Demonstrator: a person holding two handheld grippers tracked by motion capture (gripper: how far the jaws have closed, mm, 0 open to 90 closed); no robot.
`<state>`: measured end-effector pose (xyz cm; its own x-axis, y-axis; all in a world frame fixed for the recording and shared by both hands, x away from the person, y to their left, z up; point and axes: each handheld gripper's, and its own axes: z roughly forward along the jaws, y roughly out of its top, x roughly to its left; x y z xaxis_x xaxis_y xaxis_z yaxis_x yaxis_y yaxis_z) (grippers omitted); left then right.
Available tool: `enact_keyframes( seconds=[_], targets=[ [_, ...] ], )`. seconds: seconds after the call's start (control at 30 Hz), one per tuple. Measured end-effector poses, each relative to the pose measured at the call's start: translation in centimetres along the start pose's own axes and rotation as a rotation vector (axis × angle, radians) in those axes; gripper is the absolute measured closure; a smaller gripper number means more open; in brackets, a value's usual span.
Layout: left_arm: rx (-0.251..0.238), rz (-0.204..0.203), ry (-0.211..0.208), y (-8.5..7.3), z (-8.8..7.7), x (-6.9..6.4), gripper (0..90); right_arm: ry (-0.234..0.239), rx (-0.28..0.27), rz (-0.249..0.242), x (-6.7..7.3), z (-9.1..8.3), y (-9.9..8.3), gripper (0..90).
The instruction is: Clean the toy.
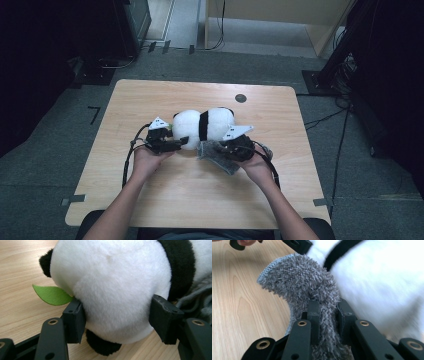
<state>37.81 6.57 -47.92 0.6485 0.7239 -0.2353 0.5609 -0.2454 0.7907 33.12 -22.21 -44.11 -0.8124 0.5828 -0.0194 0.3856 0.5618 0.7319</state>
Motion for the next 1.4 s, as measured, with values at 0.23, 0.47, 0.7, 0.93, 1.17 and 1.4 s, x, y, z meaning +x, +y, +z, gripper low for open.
enact_keyframes(
  seconds=[0.23,0.47,0.7,0.93,1.17,1.4],
  targets=[
    [0.001,-0.001,-0.003,0.0,0.0,0.1,35.6,-0.05,-0.001,0.028,-1.3,-2.4,-1.8,76.6],
    [0.004,-0.013,-0.007,0.0,0.0,0.1,35.4,-0.115,-0.008,0.098,-3.2,-4.0,-3.9,76.7],
    [-0.001,-0.005,-0.005,0.0,0.0,0.1,35.6,-0.184,-0.026,0.162,-4.9,-5.0,-4.6,76.8],
    [-0.001,-0.006,-0.002,-0.1,0.0,0.0,35.7,-0.291,-0.092,0.263,-7.1,-6.7,-4.4,77.0],
    [-0.001,-0.004,-0.003,-0.1,0.0,0.0,35.9,-0.287,-0.095,0.291,-8.2,-4.6,-3.1,76.8],
    [-0.005,-0.001,-0.004,-0.2,-0.1,-0.3,37.9,-0.233,-0.05,0.276,-7.9,-1.4,-2.6,76.9]
  ],
)
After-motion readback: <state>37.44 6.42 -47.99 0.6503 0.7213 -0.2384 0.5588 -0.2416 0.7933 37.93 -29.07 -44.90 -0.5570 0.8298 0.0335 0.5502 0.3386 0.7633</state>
